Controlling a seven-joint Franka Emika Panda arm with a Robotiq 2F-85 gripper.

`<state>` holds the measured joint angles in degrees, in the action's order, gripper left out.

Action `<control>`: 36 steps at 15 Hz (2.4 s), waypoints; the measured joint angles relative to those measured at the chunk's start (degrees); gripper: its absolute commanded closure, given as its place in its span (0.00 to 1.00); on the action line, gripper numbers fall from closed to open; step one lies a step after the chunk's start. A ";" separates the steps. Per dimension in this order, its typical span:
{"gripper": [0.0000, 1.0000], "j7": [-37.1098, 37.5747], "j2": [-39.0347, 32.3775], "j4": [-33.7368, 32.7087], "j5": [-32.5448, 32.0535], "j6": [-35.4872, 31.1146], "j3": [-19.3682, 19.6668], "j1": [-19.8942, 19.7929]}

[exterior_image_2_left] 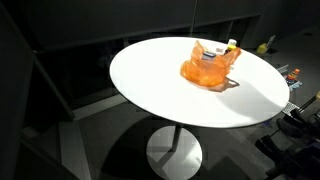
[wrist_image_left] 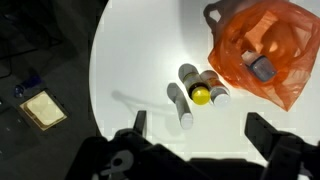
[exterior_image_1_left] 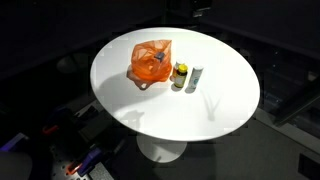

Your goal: Put the white bottle into the carrier bag

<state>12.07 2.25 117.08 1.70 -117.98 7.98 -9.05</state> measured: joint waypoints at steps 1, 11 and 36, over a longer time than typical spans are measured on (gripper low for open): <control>0.00 0.00 -0.16 -0.03 0.00 0.00 0.00 0.00; 0.00 0.10 -15.67 -12.74 1.98 -0.05 0.36 0.00; 0.48 3.67 -51.76 -44.48 5.71 6.85 0.41 -1.50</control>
<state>15.74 -49.52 72.61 7.40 -111.13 8.39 -10.55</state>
